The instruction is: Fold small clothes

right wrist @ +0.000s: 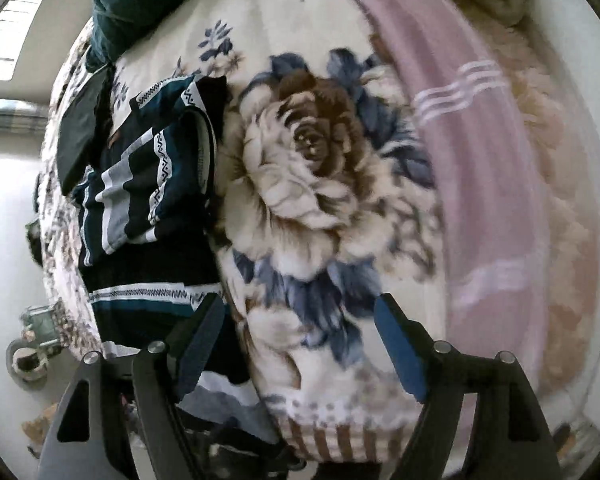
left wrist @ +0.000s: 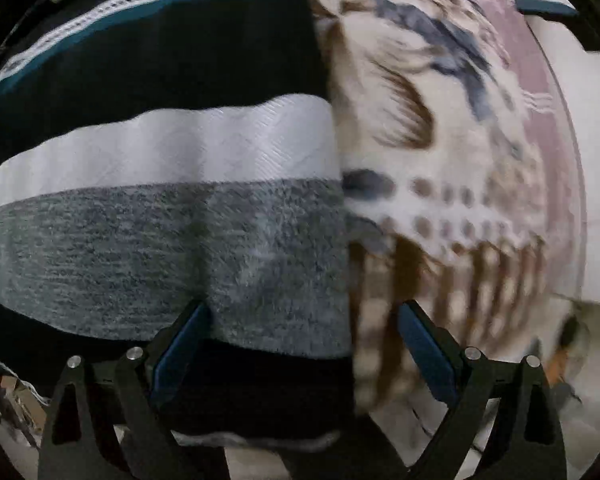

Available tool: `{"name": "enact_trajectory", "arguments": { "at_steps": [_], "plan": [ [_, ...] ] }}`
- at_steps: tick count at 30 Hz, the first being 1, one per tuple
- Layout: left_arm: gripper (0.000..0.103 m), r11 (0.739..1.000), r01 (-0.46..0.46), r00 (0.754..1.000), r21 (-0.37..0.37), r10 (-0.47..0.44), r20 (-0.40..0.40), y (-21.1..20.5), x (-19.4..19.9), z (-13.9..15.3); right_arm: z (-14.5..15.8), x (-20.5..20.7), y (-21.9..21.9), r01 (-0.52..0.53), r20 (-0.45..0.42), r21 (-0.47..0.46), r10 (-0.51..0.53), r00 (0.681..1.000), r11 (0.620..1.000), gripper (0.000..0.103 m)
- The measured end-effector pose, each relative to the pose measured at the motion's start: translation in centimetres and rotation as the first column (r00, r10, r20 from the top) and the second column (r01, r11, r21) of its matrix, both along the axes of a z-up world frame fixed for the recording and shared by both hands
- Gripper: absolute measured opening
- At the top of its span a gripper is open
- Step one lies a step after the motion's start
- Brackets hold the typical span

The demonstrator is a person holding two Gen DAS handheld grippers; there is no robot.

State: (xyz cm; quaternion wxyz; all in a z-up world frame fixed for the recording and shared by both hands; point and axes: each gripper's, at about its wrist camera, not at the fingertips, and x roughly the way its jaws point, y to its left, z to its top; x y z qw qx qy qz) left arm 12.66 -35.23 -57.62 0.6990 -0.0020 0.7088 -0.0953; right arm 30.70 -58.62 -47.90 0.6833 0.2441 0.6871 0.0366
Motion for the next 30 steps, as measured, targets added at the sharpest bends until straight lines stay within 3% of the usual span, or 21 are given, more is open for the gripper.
{"name": "enact_trajectory", "arguments": {
  "at_steps": [2, 3, 4, 5, 6, 7, 12, 15, 16, 17, 18, 19, 24, 25, 30],
  "plan": [
    [0.092, 0.999, -0.032, 0.998, -0.006, 0.033, 0.049, 0.2, 0.0, 0.4, -1.8, 1.7, 0.2, 0.009, 0.015, 0.058, -0.01, 1.0, 0.998, 0.079],
    [0.079, 1.0, -0.03, 0.996, 0.003, 0.03, 0.083, 0.2, -0.1, 0.8, -2.8, 2.9, 0.5, 0.016, 0.029, 0.1, -0.019, 0.999, 0.995, 0.079],
    [0.059, 1.0, -0.02, 0.995, 0.017, 0.018, 0.103, 0.1, -0.2, 1.0, -3.5, 4.1, 0.7, 0.013, 0.041, 0.124, -0.018, 0.999, 0.992, 0.079],
    [0.047, 1.0, -0.011, 0.992, 0.025, 0.007, 0.128, 0.2, -0.3, 1.3, -4.5, 6.1, 1.2, 0.011, 0.063, 0.163, -0.021, 0.998, 0.987, 0.079],
    [0.021, 0.999, -0.01, 0.988, 0.031, 0.005, 0.157, 0.4, -0.4, 1.8, -5.2, 7.3, 1.7, 0.007, 0.074, 0.198, -0.022, 0.997, 0.98, 0.079],
    [0.008, 0.999, -0.018, 0.985, 0.027, 0.013, 0.171, 0.9, -0.3, 2.1, -5.9, 8.7, 2.1, 0.008, 0.081, 0.231, -0.028, 0.996, 0.973, 0.079],
    [0.007, 0.998, -0.039, 0.981, -0.04, 0.046, 0.19, 2.9, -0.7, 4.0, -9.7, 15.5, 5.2, 0.022, 0.06, 0.361, -0.047, 0.997, 0.932, 0.079],
    [0.006, 0.997, -0.03, 0.977, -0.074, 0.045, 0.208, 4.2, -1.4, 5.7, -11.2, 18.0, 7.2, 0.012, 0.027, 0.354, -0.023, 0.999, 0.935, 0.079],
    [0.006, 0.996, -0.029, 0.976, -0.084, 0.046, 0.214, 4.8, -2.0, 6.3, -11.1, 18.4, 7.8, 0.01, 0.028, 0.344, -0.02, 0.999, 0.939, 0.071],
    [0.006, 0.995, -0.029, 0.974, -0.1, 0.05, 0.221, 5.9, -2.2, 7.1, -10.6, 18.8, 8.5, 0.003, 0.039, 0.336, -0.017, 0.999, 0.942, 0.057],
    [0.006, 0.993, -0.034, 0.972, -0.115, 0.059, 0.228, 7.0, -2.4, 8.1, -10.2, 19.0, 9.0, -0.005, 0.04, 0.319, -0.008, 0.999, 0.948, 0.029],
    [0.006, 0.991, -0.041, 0.97, -0.129, 0.071, 0.234, 8.2, -2.5, 8.8, -9.7, 19.2, 9.5, -0.008, 0.036, 0.298, -0.002, 0.999, 0.955, 0.024],
    [0.006, 0.975, -0.115, 0.948, -0.187, 0.164, 0.272, 15.1, -1.6, 14.0, -4.0, 19.9, 12.6, -0.053, 0.082, 0.222, 0.036, 0.996, 0.974, 0.018],
    [0.006, 0.973, -0.129, 0.944, -0.19, 0.179, 0.278, 15.0, -1.5, 13.7, -2.8, 20.1, 13.3, -0.062, 0.084, 0.205, 0.046, 0.995, 0.977, 0.018],
    [0.006, 0.943, -0.244, 0.912, -0.227, 0.303, 0.278, 23.6, -0.4, 15.9, 3.0, 21.8, 20.3, -0.091, 0.065, 0.091, 0.085, 0.994, 0.992, 0.017]
  ]
}}
